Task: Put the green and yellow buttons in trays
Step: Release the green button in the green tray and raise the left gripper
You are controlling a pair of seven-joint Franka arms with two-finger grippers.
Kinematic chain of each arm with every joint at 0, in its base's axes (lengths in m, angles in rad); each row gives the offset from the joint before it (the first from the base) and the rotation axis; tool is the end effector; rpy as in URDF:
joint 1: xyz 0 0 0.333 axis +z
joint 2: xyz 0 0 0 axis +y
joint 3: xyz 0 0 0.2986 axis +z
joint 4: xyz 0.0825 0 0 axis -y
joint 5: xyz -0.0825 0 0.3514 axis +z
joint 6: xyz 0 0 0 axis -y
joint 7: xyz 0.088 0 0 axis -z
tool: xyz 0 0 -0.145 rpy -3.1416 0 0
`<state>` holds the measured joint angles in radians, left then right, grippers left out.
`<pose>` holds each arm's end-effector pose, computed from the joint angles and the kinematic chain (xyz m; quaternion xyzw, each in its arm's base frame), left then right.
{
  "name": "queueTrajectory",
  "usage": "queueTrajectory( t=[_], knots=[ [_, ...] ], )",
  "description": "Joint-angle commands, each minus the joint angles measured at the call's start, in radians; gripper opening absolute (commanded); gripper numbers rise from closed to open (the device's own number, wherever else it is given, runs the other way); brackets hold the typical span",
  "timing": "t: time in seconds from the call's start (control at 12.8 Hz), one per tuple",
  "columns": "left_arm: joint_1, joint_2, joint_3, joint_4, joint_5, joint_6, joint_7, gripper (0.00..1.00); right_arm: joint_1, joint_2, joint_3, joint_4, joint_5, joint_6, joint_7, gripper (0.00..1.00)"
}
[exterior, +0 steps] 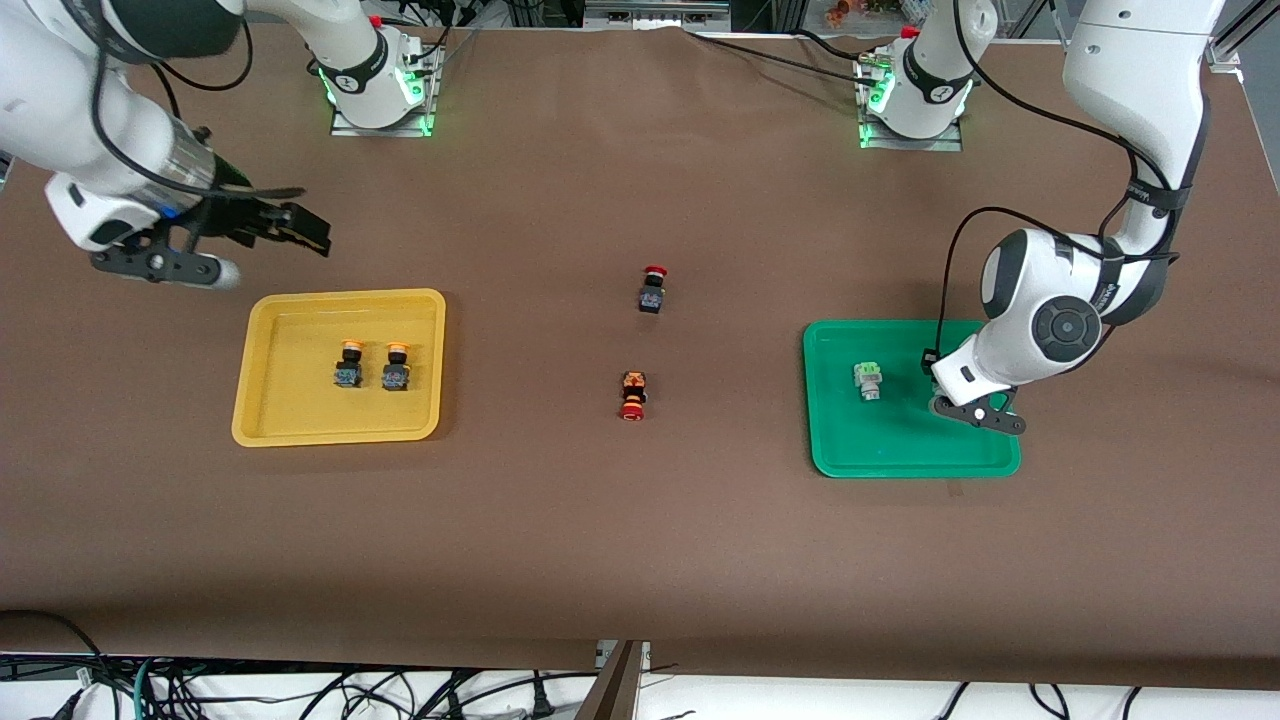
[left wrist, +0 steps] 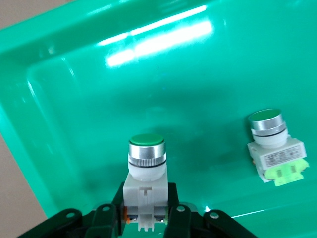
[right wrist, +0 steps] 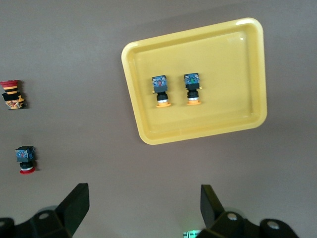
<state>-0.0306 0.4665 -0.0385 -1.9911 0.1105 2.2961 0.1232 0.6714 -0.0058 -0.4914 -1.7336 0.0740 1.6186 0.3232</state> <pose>0.5568 -0.0333 0.1854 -0.9873 0.1339 0.0809 0.0273 0.5025 0.1015 0.5049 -0.9949 0.0751 0.0627 0.0233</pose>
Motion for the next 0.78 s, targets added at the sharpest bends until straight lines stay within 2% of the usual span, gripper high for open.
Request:
queueTrajectory(
  t=[0.0, 0.08, 0.24, 0.31, 0.47, 0.71],
  knots=[
    [0.009, -0.041, 0.003, 0.047, -0.03, -0.065, 0.003, 1.0, -0.207, -0.003, 0.179, 0.034, -0.014, -0.031, -0.045, 0.99],
    [0.003, -0.057, 0.005, 0.117, -0.078, -0.143, -0.002, 1.0, -0.298, 0.0, 0.261, 0.055, -0.014, -0.031, -0.061, 0.99],
    [0.001, -0.062, 0.005, 0.336, -0.109, -0.364, -0.002, 1.0, -0.464, 0.004, 0.425, 0.072, -0.014, -0.031, -0.105, 0.99],
    [0.005, -0.065, 0.006, 0.442, -0.11, -0.453, -0.002, 1.0, -0.493, 0.004, 0.453, 0.072, -0.017, -0.029, -0.107, 0.99],
    [0.005, -0.095, 0.015, 0.579, -0.118, -0.619, -0.017, 1.0, -0.49, 0.004, 0.453, 0.08, -0.048, -0.029, -0.108, 0.99],
    [-0.005, -0.208, 0.083, 0.592, -0.195, -0.745, -0.115, 1.0, -0.487, 0.009, 0.458, 0.085, -0.053, -0.023, -0.11, 0.99]
  ],
)
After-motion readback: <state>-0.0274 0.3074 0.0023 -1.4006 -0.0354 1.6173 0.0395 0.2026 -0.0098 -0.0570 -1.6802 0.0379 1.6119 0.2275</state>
